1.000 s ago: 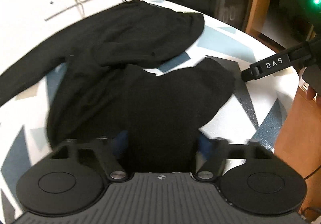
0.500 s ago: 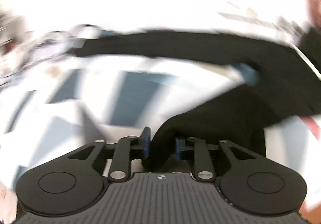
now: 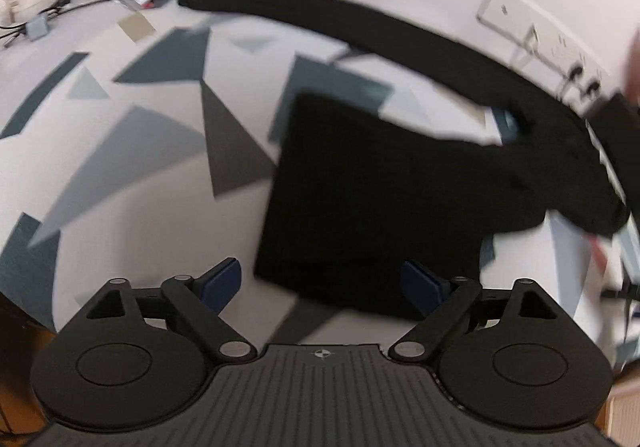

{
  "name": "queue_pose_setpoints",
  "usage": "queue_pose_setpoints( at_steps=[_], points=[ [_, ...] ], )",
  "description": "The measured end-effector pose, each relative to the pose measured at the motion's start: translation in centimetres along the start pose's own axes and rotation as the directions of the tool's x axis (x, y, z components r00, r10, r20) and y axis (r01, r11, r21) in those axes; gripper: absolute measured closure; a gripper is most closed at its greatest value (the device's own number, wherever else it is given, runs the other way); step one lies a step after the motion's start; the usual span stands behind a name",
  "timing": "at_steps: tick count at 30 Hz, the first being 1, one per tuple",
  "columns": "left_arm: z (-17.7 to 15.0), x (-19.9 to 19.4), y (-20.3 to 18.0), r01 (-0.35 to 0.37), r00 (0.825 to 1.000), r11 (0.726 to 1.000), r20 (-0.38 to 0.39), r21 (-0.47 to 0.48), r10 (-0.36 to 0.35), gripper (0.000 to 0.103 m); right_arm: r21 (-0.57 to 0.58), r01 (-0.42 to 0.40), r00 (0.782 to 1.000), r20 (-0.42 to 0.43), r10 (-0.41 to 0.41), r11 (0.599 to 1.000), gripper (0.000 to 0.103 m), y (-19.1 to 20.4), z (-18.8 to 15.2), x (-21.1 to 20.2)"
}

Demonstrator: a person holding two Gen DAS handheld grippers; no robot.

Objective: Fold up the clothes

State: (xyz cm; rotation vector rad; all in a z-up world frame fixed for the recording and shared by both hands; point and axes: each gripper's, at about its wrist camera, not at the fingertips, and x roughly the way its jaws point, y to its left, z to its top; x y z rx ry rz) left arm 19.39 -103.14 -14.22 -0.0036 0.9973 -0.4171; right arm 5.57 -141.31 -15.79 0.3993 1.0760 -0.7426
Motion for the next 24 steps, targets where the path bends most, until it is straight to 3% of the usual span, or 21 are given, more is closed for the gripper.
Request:
queue_pose_setpoints(
  at_steps=[5, 6, 8, 9, 10, 12, 14, 18, 19, 20, 22, 24],
  points=[
    [-0.7, 1.2, -0.3, -0.098, 0.992, 0.992, 0.083, 0.073, 0.092, 0.008, -0.043, 0.042, 0.999, 0.014, -0.041, 0.998, 0.001, 2.2, 0.0, -0.3],
    [-0.6, 1.5, -0.2, -0.112, 0.989, 0.99, 0.103, 0.086, 0.103, 0.015, -0.044, 0.05, 0.999, 0.01, -0.05, 0.998, 0.001, 2.4, 0.1, -0.4],
    [-0.3, 1.6, -0.1, -0.103, 0.985, 0.988, 0.15, 0.115, 0.085, 0.044, -0.042, 0.055, 0.998, -0.012, -0.055, 0.998, 0.001, 2.9, 0.3, -0.4],
    [0.2, 1.6, 0.0, -0.096, 0.985, 0.988, 0.155, 0.121, 0.076, 0.073, -0.041, 0.052, 0.998, -0.023, -0.053, 0.998, 0.001, 3.2, 0.4, -0.5],
    [0.7, 1.6, 0.2, -0.089, 0.986, 0.988, 0.154, 0.124, 0.069, 0.088, -0.045, 0.044, 0.998, -0.031, -0.045, 0.998, 0.001, 3.6, 0.5, -0.5],
    [1.9, 1.0, 0.7, -0.118, 0.978, 0.986, 0.185, 0.119, 0.095, 0.089, -0.07, 0.034, 0.999, -0.031, -0.036, 0.997, 0.001, 4.6, 0.7, -0.8],
    [3.2, -0.8, 1.4, -0.159, 0.955, 0.981, 0.27, 0.109, 0.125, 0.089, -0.094, 0.039, 0.999, -0.011, -0.04, 0.995, 0.001, 5.6, 0.8, -1.4],
    [5.5, -6.5, 1.7, -0.236, 0.864, 0.957, 0.487, 0.17, 0.127, 0.087, -0.097, 0.022, 1.0, 0.009, -0.021, 0.995, 0.001, 6.9, 0.9, -2.0],
    [5.7, -7.2, 1.8, -0.246, 0.859, 0.951, 0.497, 0.187, 0.125, 0.081, -0.095, 0.019, 1.0, 0.002, -0.019, 0.995, 0.001, 7.2, 1.0, -1.9],
    [5.9, -7.4, 2.1, -0.243, 0.867, 0.95, 0.483, 0.196, 0.122, 0.073, -0.092, 0.018, 1.0, -0.005, -0.019, 0.996, 0.001, 7.4, 1.0, -1.7],
    [5.5, -6.7, 3.0, -0.237, 0.893, 0.947, 0.434, 0.219, 0.123, 0.021, -0.085, 0.018, 1.0, -0.019, -0.02, 0.996, 0.001, 7.9, 0.9, -1.4],
    [4.3, -5.3, 4.0, -0.263, 0.911, 0.93, 0.383, 0.255, 0.153, 0.019, -0.085, 0.013, 1.0, -0.027, -0.015, 0.996, 0.001, 8.2, 0.8, -1.2]
  ],
)
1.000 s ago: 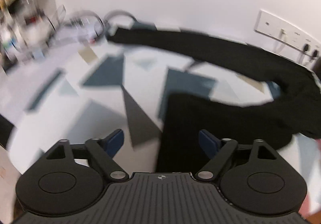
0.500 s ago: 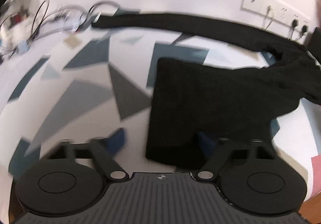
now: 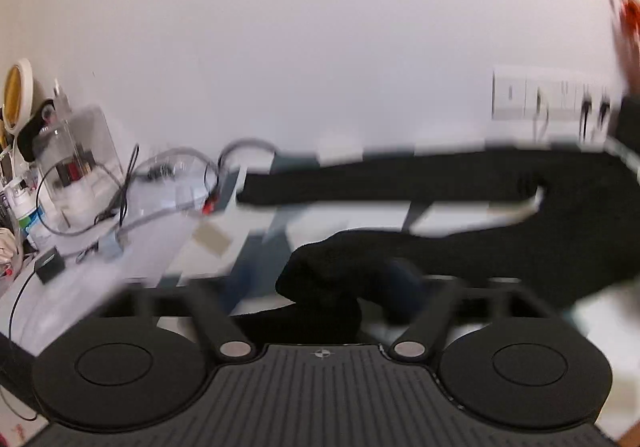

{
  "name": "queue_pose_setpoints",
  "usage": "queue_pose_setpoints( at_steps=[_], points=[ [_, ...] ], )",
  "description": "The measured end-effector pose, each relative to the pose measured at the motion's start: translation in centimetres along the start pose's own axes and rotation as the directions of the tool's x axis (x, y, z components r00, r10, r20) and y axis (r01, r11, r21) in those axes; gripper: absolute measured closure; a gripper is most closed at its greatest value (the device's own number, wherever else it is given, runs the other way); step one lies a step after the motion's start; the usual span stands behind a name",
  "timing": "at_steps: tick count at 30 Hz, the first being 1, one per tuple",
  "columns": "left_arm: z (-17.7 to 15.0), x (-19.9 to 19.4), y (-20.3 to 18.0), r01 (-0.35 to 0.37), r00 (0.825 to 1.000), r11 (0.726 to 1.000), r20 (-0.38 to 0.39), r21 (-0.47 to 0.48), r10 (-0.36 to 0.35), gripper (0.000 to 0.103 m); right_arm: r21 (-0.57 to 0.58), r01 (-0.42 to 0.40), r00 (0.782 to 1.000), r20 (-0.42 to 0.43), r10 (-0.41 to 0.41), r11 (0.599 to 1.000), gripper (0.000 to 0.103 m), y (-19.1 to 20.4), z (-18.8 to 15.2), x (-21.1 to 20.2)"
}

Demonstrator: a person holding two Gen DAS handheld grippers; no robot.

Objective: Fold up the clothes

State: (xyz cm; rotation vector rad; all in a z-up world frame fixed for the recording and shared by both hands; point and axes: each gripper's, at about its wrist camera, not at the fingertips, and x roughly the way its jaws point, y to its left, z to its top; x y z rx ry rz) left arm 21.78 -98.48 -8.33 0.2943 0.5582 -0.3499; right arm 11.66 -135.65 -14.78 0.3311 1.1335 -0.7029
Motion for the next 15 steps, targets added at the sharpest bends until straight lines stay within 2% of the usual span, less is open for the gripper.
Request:
queue_pose_setpoints(
  at_steps=[4, 6, 7, 12, 15],
  points=[
    [-4.0, 2.5, 0.5, -0.015, 0.985, 0.998, -0.169, 0.056, 0.024, 0.019, -0.01, 0.006, 1.0, -0.016, -0.006, 1.0, 0.001, 0.7, -0.2, 0.3],
    [-5.3, 3.4, 1.2, -0.031, 0.976, 0.997, -0.213, 0.064, 0.044, 0.019, -0.003, 0.01, 1.0, -0.025, -0.01, 1.0, 0.001, 1.0, -0.3, 0.4],
    [-5.8, 3.8, 1.6, -0.039, 0.973, 0.997, -0.225, 0.065, 0.053, 0.016, 0.005, 0.012, 1.0, -0.027, -0.011, 1.0, 0.001, 1.2, -0.4, 0.3],
    [-5.8, 4.7, 3.7, -0.066, 0.977, 0.996, -0.199, 0.056, 0.076, 0.012, 0.029, 0.024, 0.999, -0.037, -0.023, 0.999, 0.001, 2.0, -0.5, 0.1],
    [-5.3, 5.7, 4.0, -0.024, 0.988, 0.994, -0.152, 0.106, 0.04, 0.012, 0.032, 0.026, 0.999, -0.044, -0.024, 0.999, 0.001, 2.8, -0.7, -0.1]
  ],
)
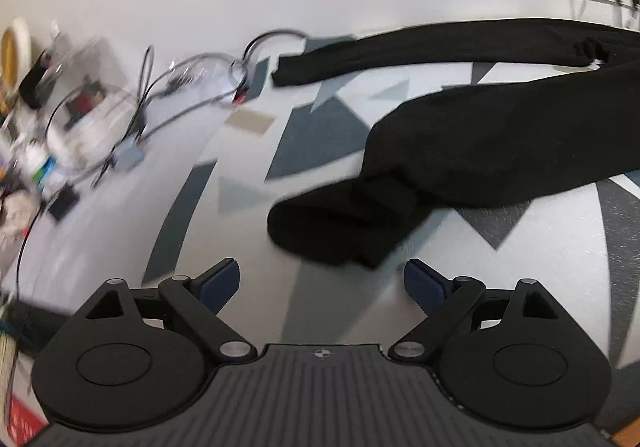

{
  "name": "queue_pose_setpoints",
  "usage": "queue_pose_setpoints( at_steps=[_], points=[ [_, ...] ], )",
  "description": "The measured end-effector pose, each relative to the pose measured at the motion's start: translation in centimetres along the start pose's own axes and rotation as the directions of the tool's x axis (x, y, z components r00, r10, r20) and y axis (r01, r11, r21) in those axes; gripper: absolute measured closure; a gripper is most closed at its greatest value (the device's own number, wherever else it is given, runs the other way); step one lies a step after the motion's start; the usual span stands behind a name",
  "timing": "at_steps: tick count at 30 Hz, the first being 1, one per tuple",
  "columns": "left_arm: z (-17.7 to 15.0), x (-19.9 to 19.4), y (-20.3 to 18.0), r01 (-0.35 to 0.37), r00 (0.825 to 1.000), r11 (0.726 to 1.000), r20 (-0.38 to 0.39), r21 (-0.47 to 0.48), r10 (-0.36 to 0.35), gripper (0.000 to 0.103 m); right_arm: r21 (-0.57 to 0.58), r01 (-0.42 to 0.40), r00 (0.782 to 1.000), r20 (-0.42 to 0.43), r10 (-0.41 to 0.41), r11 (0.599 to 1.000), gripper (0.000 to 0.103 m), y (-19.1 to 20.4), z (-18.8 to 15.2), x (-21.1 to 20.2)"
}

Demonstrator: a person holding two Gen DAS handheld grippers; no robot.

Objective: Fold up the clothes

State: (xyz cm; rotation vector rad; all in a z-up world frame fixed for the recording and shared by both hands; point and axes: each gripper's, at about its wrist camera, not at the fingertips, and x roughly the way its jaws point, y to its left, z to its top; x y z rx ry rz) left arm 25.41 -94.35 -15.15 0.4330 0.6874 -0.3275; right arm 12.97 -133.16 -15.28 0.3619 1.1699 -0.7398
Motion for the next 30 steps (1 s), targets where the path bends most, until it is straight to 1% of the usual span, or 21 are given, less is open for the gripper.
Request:
queue_pose_setpoints(
  at_steps=[5, 8, 9, 10, 11, 12, 13, 14, 15, 16, 17, 18, 19, 20, 21, 22, 24, 25, 26, 28, 30],
  points=[
    [1.3, 2.1, -0.4, 0.109, 0.99, 0.989, 0.083, 0.096, -0.118, 0.011, -0.037, 0.02, 1.0, 0.004, -0.02, 0.999, 0.001, 1.9, -1.0, -0.8],
    [1.8, 3.2, -0.5, 0.17, 0.976, 0.983, 0.127, 0.064, -0.177, 0.012, -0.063, 0.052, 0.998, 0.025, -0.05, 0.997, 0.001, 2.7, -1.4, -1.1],
    [1.8, 3.5, -0.3, 0.212, 0.967, 0.977, 0.135, 0.033, -0.214, 0.02, -0.079, 0.061, 0.998, 0.036, -0.058, 0.995, 0.001, 2.9, -1.4, -1.2],
    [1.8, 3.7, -0.1, 0.251, 0.958, 0.968, 0.141, 0.006, -0.249, 0.04, -0.085, 0.066, 0.997, 0.043, -0.062, 0.994, 0.001, 3.0, -1.4, -1.2],
    [2.0, 3.8, 0.1, 0.285, 0.949, 0.958, 0.142, -0.012, -0.281, 0.053, -0.076, 0.068, 0.997, 0.041, -0.065, 0.995, 0.001, 2.9, -1.3, -1.2],
    [2.5, 3.9, 0.2, 0.268, 0.955, 0.963, 0.133, -0.005, -0.265, 0.08, -0.052, 0.069, 0.997, 0.032, -0.068, 0.996, 0.001, 2.8, -1.2, -1.1],
    [3.1, 3.9, 0.2, 0.231, 0.965, 0.973, 0.122, 0.011, -0.231, 0.087, -0.023, 0.068, 0.997, 0.025, -0.068, 0.997, 0.001, 2.6, -1.1, -1.1],
    [3.9, 3.7, 0.5, 0.172, 0.975, 0.985, 0.135, 0.026, -0.174, 0.087, 0.006, 0.067, 0.998, 0.018, -0.067, 0.998, 0.001, 2.5, -1.1, -1.0],
    [5.0, 3.0, 1.4, 0.112, 0.975, 0.993, 0.19, 0.031, -0.116, 0.087, 0.032, 0.065, 0.998, 0.015, -0.066, 0.997, 0.001, 2.3, -1.2, -1.0],
    [5.9, 1.6, 2.4, 0.058, 0.96, 0.998, 0.272, 0.036, -0.066, 0.087, 0.053, 0.063, 0.998, 0.014, -0.064, 0.997, 0.001, 2.2, -1.4, -1.1],
    [6.9, 0.0, 3.5, 0.005, 0.933, 0.999, 0.359, 0.039, -0.019, 0.086, 0.072, 0.061, 0.998, 0.015, -0.062, 0.996, 0.001, 2.1, -1.5, -1.1],
    [7.4, -1.4, 4.2, -0.05, 0.899, 0.998, 0.437, 0.041, 0.027, 0.08, 0.092, 0.058, 0.998, 0.015, -0.06, 0.994, 0.001, 2.0, -1.6, -1.1],
    [7.7, -2.9, 4.8, -0.106, 0.858, 0.994, 0.508, 0.039, 0.071, 0.068, 0.113, 0.054, 0.998, 0.012, -0.056, 0.992, 0.001, 1.9, -1.7, -1.1],
    [7.7, -3.7, 5.2, -0.153, 0.834, 0.988, 0.539, 0.02, 0.118, 0.053, 0.134, 0.049, 0.999, 0.009, -0.051, 0.99, 0.001, 1.7, -1.8, -1.1],
    [7.6, -4.2, 5.6, -0.196, 0.816, 0.981, 0.553, -0.004, 0.166, 0.009, 0.158, 0.044, 0.999, 0.002, -0.045, 0.986, 0.001, 1.5, -1.9, -1.0],
    [7.4, -4.0, 5.8, -0.205, 0.827, 0.979, 0.534, -0.009, 0.178, 0.001, 0.182, 0.039, 0.999, -0.005, -0.038, 0.983, 0.001, 1.2, -1.9, -0.9],
    [6.2, -2.4, 5.7, -0.155, 0.901, 0.987, 0.415, 0.038, 0.126, 0.001, 0.219, 0.029, 1.0, -0.017, -0.026, 0.975, 0.001, 0.9, -2.0, -0.9],
    [5.4, -1.4, 5.5, -0.136, 0.931, 0.989, 0.35, 0.061, 0.106, 0.001, 0.227, 0.026, 1.0, -0.018, -0.022, 0.974, 0.001, 0.8, -2.0, -0.8],
    [4.5, -0.6, 5.1, -0.128, 0.95, 0.989, 0.297, 0.079, 0.099, 0.001, 0.23, 0.023, 1.0, -0.016, -0.019, 0.973, 0.001, 0.8, -2.1, -0.8],
    [2.8, 0.5, 4.3, -0.114, 0.972, 0.988, 0.215, 0.107, 0.089, 0.001, 0.238, 0.015, 1.0, -0.009, -0.013, 0.971, 0.001, 0.7, -2.4, -0.9],
    [1.5, 1.0, 3.7, -0.095, 0.985, 0.989, 0.158, 0.114, 0.076, 0.001, 0.262, 0.002, 1.0, -0.012, 0.001, 0.965, 0.001, 0.5, -2.5, -0.9]
  ],
)
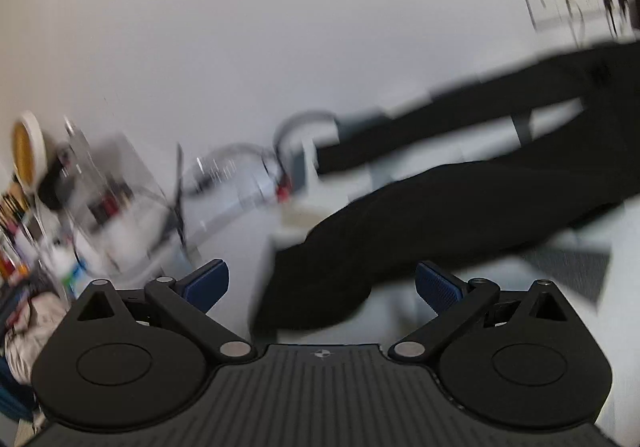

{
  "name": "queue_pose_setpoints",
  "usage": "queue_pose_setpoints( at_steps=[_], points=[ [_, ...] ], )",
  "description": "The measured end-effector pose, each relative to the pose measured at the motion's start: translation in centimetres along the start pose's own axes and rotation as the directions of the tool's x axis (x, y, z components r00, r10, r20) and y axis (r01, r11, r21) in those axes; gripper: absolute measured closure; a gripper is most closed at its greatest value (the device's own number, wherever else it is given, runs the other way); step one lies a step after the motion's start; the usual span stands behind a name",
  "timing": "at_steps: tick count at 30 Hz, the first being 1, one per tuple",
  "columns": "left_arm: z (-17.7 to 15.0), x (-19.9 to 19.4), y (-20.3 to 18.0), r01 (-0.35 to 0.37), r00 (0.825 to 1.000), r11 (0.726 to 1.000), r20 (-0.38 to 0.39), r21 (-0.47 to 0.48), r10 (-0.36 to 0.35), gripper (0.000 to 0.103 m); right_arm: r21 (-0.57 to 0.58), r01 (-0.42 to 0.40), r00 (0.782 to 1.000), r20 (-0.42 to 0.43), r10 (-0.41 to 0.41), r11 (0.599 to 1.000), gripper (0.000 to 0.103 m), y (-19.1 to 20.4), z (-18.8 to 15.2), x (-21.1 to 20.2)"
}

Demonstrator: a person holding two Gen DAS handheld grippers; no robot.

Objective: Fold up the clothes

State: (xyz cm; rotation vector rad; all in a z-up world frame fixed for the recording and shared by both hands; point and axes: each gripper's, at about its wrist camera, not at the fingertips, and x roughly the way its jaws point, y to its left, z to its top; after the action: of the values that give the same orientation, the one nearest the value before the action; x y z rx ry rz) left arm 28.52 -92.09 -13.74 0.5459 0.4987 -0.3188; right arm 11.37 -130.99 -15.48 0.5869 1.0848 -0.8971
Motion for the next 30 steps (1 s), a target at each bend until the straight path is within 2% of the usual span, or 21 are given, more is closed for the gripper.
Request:
queue_pose_setpoints(
  at_steps=[2, 4, 6, 7, 9, 11, 13, 15, 16, 18, 20, 22, 25, 26, 27, 30],
  points=[
    [-0.9, -0.1, -0.3, 0.011, 0.999, 1.0, -0.045, -0.02, -0.012, 0.001, 0.032, -0.015, 1.0, -0.012, 0.016, 0.999, 0.001, -0.4, 0.1, 0.2],
    [-1.1, -0.3, 0.0, 0.029, 0.996, 0.996, -0.079, -0.079, -0.036, 0.001, 0.038, -0.02, 1.0, -0.017, 0.021, 0.999, 0.001, -0.6, 0.2, 0.2],
    [-1.2, -0.7, 0.7, 0.103, 0.988, 0.975, -0.09, -0.197, -0.123, 0.001, 0.027, -0.024, 1.0, -0.018, 0.024, 0.999, 0.001, -0.6, 0.4, 0.2],
    [-1.2, -0.7, 1.3, 0.155, 0.979, 0.95, -0.085, -0.271, -0.184, 0.001, 0.027, -0.028, 0.999, -0.018, 0.029, 0.999, 0.001, -0.8, 0.5, 0.3],
    [-1.0, -0.7, 2.4, 0.246, 0.952, 0.871, -0.063, -0.426, -0.299, 0.001, 0.028, -0.035, 0.999, -0.013, 0.036, 0.999, 0.001, -1.3, 0.9, 0.4],
    [-1.0, -0.7, 2.6, 0.296, 0.93, 0.803, -0.036, -0.517, -0.366, 0.001, 0.034, -0.037, 0.999, 0.004, 0.037, 0.999, 0.001, -2.1, 1.3, 0.6],
    [-0.7, -0.6, 1.5, 0.301, 0.925, 0.797, -0.042, -0.524, -0.377, 0.001, 0.026, -0.028, 0.999, 0.024, 0.027, 0.999, 0.001, -3.0, 1.6, 0.9],
    [-0.3, -0.2, -0.1, 0.27, 0.929, 0.827, -0.091, -0.494, -0.358, 0.001, 0.006, -0.036, 0.998, 0.046, 0.035, 0.999, 0.001, -4.0, 2.1, 1.2],
    [-0.1, 0.0, -0.8, 0.261, 0.927, 0.83, -0.112, -0.493, -0.358, 0.001, -0.006, -0.042, 0.998, 0.055, 0.042, 0.999, 0.001, -4.5, 2.4, 1.4],
    [0.1, 0.1, -2.1, 0.254, 0.918, 0.825, -0.143, -0.506, -0.37, 0.001, -0.001, -0.066, 0.996, 0.06, 0.066, 0.998, 0.001, -5.6, 3.6, 1.8],
    [0.3, 0.1, -2.9, 0.245, 0.908, 0.801, -0.161, -0.547, -0.388, 0.001, 0.06, -0.137, 0.989, 0.069, 0.133, 0.989, 0.001, -7.2, 5.3, 1.9],
    [0.4, 0.2, -3.5, 0.208, 0.908, 0.78, -0.18, -0.59, -0.377, 0.001, 0.174, -0.271, 0.961, 0.097, 0.257, 0.947, 0.001, -9.5, 7.5, 2.0],
    [0.9, 0.6, -4.5, 0.11, 0.923, 0.782, -0.229, -0.613, -0.309, 0.001, 0.301, -0.443, 0.895, 0.104, 0.433, 0.844, 0.02, -12.0, 10.5, 3.5],
    [1.2, 1.0, -4.8, 0.07, 0.926, 0.789, -0.254, -0.611, -0.279, 0.001, 0.315, -0.48, 0.875, 0.113, 0.47, 0.818, 0.021, -12.4, 11.3, 4.1],
    [1.4, 1.3, -5.0, 0.03, 0.928, 0.785, -0.275, -0.618, -0.252, 0.001, 0.316, -0.51, 0.858, 0.13, 0.496, 0.8, 0.027, -12.6, 12.0, 4.5],
    [1.9, 2.3, -5.4, -0.085, 0.928, 0.749, -0.325, -0.657, -0.18, 0.0, 0.289, -0.562, 0.827, 0.164, 0.538, 0.775, 0.034, -12.9, 13.3, 5.6]
  ],
)
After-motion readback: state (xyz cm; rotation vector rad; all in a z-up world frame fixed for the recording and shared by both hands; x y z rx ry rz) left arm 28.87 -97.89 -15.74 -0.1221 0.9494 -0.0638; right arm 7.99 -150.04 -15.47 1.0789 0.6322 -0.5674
